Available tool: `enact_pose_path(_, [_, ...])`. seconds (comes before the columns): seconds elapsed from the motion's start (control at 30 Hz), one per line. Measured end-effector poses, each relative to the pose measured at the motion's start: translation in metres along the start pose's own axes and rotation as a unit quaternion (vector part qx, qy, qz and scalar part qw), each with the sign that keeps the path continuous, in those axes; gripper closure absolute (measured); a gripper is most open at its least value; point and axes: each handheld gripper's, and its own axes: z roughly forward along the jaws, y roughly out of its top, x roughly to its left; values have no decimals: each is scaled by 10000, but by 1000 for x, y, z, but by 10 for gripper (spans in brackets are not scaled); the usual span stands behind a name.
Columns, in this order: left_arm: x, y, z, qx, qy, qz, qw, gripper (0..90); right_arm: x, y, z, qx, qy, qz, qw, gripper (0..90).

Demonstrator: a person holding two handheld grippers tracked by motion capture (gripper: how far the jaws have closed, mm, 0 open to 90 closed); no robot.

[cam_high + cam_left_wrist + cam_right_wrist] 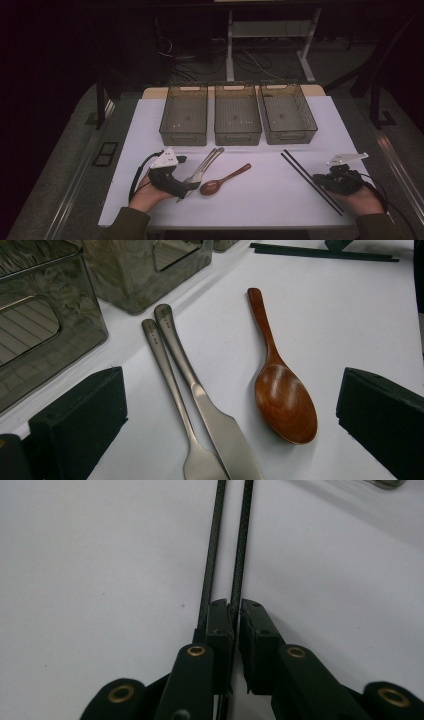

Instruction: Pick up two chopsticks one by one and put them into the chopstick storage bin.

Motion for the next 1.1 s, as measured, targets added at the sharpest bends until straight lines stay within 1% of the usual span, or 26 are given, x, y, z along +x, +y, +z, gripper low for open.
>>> enact_pose_path(0.17, [0,0,0,12,-5,1,10000,0,2,-1,2,-10,-63,-45,10000,818])
enact_pose_path(0.33, [-1,0,1,36,-19,15,10000,0,6,0,3,48,-217,-134,9997,826])
enact_pose_path(0.43, [-1,0,1,40,-17,19,10000,0,8,0,3,61,-258,-121,9996,840])
enact_pose_path(0.57, [-1,0,1,39,-18,26,10000,0,7,0,3,44,-245,-92,9996,847])
enact_pose_path(0.7, [-1,0,2,37,-22,32,10000,0,4,-1,3,0,-168,15,9999,850])
enact_pose_path(0.73, [-1,0,2,33,-22,31,10000,0,3,-1,3,-27,-146,50,9999,851])
enact_pose_path(0.83, [-1,0,2,36,-25,35,10000,0,2,0,2,-94,-174,111,9997,851])
enact_pose_path(0.9, [-1,0,2,34,-26,32,10000,0,1,1,1,-171,-140,176,9996,851])
enact_pose_path(1.1, [-1,0,2,33,-35,40,10000,0,-3,1,-2,-310,-112,195,9993,851])
